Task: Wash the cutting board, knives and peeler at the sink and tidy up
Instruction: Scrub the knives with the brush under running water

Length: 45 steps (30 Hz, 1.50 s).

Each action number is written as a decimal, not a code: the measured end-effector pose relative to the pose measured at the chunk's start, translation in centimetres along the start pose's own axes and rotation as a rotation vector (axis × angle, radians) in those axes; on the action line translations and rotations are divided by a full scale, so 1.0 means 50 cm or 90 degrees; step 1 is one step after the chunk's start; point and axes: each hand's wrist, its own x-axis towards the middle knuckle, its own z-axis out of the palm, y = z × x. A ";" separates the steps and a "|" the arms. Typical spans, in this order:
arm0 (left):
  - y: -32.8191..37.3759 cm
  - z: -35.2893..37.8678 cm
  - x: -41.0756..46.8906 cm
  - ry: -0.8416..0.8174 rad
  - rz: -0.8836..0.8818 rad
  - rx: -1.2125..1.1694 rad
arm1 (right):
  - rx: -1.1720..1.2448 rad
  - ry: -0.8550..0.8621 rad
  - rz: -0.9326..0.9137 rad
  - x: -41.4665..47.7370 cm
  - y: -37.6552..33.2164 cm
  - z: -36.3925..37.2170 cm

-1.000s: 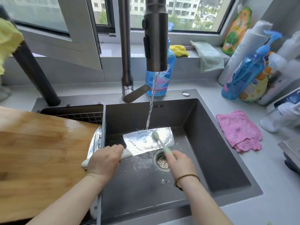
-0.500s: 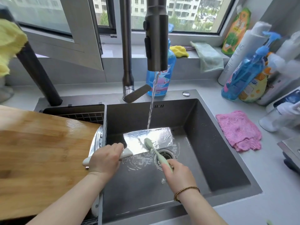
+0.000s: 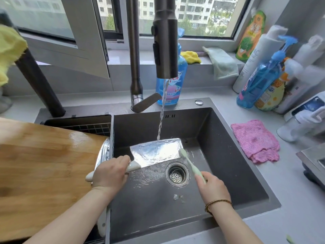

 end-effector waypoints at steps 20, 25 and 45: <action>0.010 -0.036 0.013 -0.057 -0.038 0.016 | -0.029 -0.015 -0.058 0.052 -0.034 -0.027; 0.027 -0.047 0.044 -0.148 -0.161 -0.028 | 0.085 0.019 -0.185 -0.013 -0.064 0.017; 0.044 -0.044 0.031 -0.278 -0.260 -0.253 | -0.027 -0.060 -0.171 -0.010 -0.035 0.018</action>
